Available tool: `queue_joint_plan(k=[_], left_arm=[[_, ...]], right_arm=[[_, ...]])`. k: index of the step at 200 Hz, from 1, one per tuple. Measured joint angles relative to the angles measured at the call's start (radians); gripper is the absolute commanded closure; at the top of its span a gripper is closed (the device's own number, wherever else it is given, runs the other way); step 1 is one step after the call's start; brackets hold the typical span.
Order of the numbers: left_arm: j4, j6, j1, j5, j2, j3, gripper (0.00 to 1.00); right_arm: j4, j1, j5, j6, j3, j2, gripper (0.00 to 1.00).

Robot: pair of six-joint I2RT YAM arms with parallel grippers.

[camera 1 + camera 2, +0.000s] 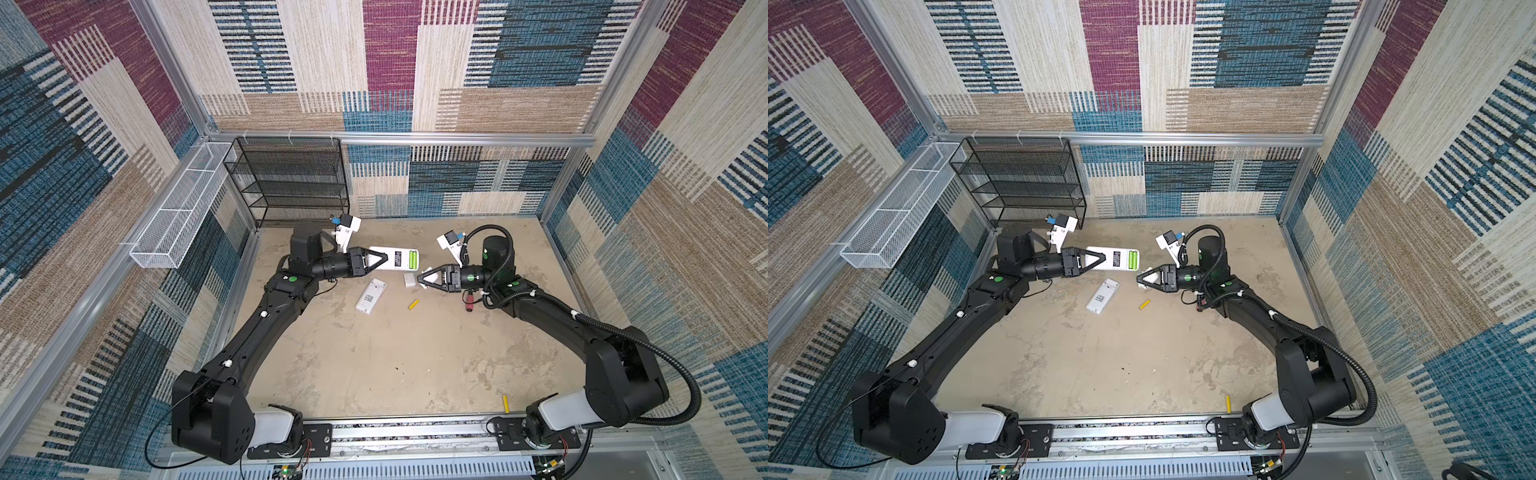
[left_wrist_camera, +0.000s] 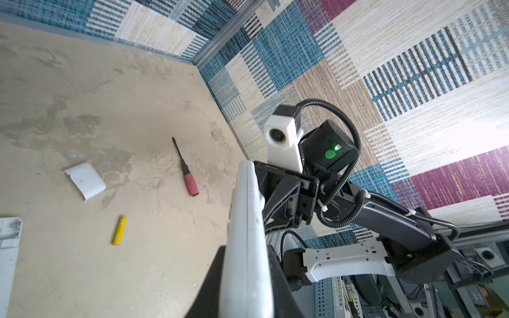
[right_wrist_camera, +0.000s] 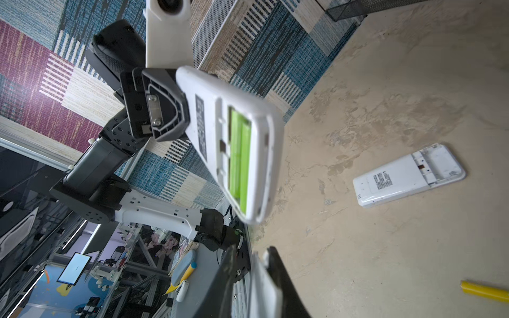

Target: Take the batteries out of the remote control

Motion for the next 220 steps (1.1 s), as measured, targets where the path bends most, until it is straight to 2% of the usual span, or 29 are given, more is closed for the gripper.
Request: queue_joint_plan(k=[39, 77, 100, 144, 177, 201, 220], left_arm=[[0.029, -0.010, 0.004, -0.002, 0.013, 0.009, 1.00], [0.034, -0.014, 0.005, -0.005, 0.013, -0.001, 1.00], [-0.005, 0.010, 0.006, -0.028, 0.005, -0.014, 1.00], [-0.122, 0.085, 0.008, -0.084, 0.015, -0.043, 1.00], [-0.215, 0.151, 0.008, -0.109, 0.053, -0.046, 1.00], [-0.251, 0.177, 0.008, -0.108, 0.069, -0.049, 1.00], [-0.261, 0.191, 0.008, -0.101, 0.072, -0.054, 1.00]], right_arm=[[0.005, -0.001, -0.017, 0.023, -0.005, 0.000, 0.89], [-0.005, -0.002, -0.016, 0.002, 0.001, 0.021, 0.84], [-0.084, -0.003, 0.017, -0.078, 0.014, 0.027, 0.79], [-0.216, 0.000, 0.167, -0.254, -0.036, -0.021, 0.64], [-0.246, 0.000, 0.296, -0.372, -0.085, -0.106, 0.54], [-0.247, 0.009, 0.369, -0.451, -0.116, -0.162, 0.40], [-0.246, 0.042, 0.420, -0.518, -0.122, -0.193, 0.35]])
